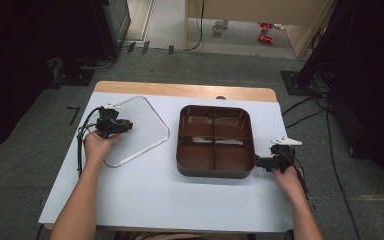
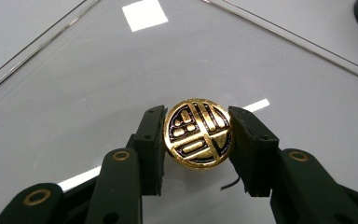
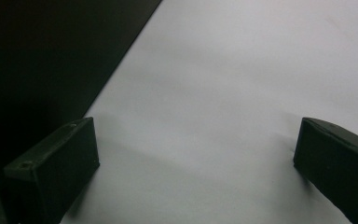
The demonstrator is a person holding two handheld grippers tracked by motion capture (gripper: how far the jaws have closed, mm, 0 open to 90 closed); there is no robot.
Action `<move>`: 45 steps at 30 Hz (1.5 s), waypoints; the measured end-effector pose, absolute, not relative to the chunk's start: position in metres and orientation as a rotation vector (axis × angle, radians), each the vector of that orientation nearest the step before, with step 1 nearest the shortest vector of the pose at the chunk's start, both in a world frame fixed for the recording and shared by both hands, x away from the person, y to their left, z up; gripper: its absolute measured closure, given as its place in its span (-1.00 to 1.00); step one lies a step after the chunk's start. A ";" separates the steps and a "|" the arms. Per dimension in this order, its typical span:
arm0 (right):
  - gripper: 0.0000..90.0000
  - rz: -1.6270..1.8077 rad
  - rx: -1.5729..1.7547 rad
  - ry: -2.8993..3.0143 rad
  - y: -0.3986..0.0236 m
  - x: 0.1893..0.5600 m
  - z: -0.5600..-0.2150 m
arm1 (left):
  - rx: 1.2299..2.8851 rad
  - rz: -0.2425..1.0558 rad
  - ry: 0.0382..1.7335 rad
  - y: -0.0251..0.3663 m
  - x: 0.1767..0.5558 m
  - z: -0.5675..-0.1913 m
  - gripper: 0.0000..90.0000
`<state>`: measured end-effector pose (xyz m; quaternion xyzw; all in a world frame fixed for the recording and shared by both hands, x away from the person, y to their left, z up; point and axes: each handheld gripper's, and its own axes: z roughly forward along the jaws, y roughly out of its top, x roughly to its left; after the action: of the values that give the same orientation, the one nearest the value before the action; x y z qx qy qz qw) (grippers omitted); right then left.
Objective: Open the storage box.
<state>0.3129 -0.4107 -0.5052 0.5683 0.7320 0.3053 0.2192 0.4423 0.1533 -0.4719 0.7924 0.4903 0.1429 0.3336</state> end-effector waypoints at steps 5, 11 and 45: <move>-1.00 0.844 1.572 2.025 -0.411 0.313 -0.505 | 2.047 0.338 1.276 0.155 0.442 -0.472 0.20; -1.00 0.845 1.572 2.025 -0.411 0.313 -0.505 | 2.043 0.379 1.249 0.155 0.438 -0.461 0.01; -1.00 0.844 1.571 2.025 -0.411 0.313 -0.505 | 2.043 0.265 0.997 0.098 0.380 -0.431 -0.40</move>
<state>0.3128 -0.4107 -0.5052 0.5679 0.7321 0.3052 0.2198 0.3801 0.0984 -0.4311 0.8127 0.3966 0.1055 0.4136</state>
